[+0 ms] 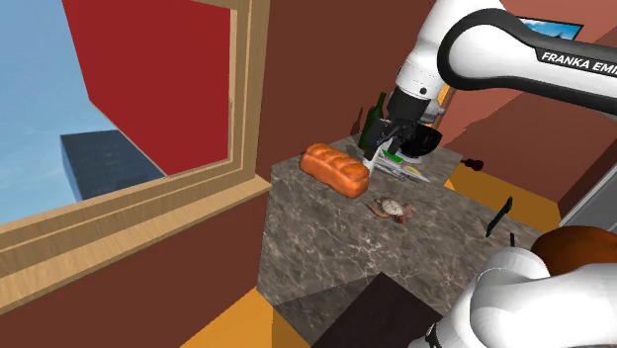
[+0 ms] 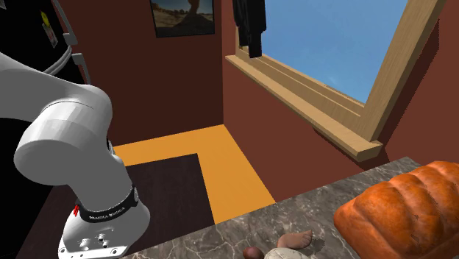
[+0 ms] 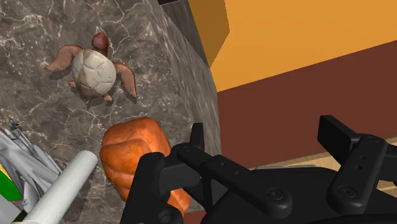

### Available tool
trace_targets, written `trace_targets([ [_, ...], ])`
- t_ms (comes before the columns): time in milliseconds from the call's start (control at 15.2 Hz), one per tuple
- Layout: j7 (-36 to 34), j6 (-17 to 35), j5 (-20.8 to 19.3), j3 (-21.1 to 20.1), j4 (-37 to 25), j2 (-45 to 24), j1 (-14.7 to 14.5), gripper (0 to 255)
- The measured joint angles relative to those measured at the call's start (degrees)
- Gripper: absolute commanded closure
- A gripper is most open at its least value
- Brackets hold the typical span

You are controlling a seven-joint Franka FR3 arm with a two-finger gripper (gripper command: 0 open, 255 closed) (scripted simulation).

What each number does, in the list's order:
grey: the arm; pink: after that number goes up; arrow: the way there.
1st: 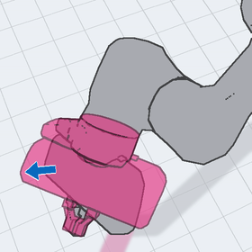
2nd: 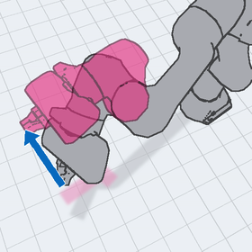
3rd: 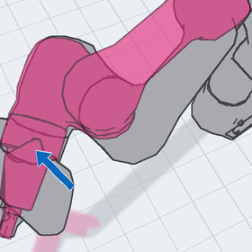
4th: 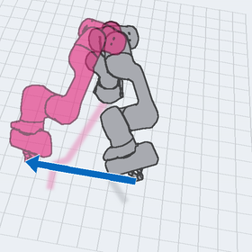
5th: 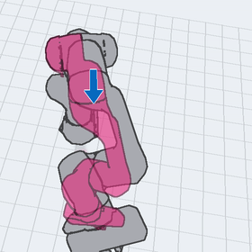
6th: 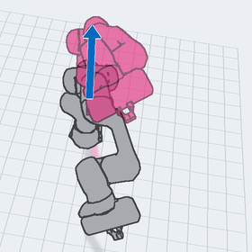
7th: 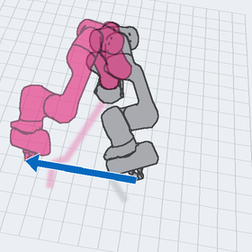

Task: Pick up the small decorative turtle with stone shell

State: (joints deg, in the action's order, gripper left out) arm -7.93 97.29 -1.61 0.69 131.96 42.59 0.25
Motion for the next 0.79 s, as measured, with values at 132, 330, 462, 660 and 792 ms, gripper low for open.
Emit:
trace_targets([
  [132,0.2,0.4,-0.2,0.4,0.8,0.3,0.3,0],
  [330,0.5,3.6,-1.1,2.3,4.6,0.9,1.8,0],
  [462,0.7,5.5,-1.9,3.7,7.2,1.6,3.0,0],
  [660,1.7,9.6,-3.4,6.7,10.9,1.1,5.2,0],
  [792,2.2,12.0,-4.4,8.5,13.4,1.3,6.7,0],
])
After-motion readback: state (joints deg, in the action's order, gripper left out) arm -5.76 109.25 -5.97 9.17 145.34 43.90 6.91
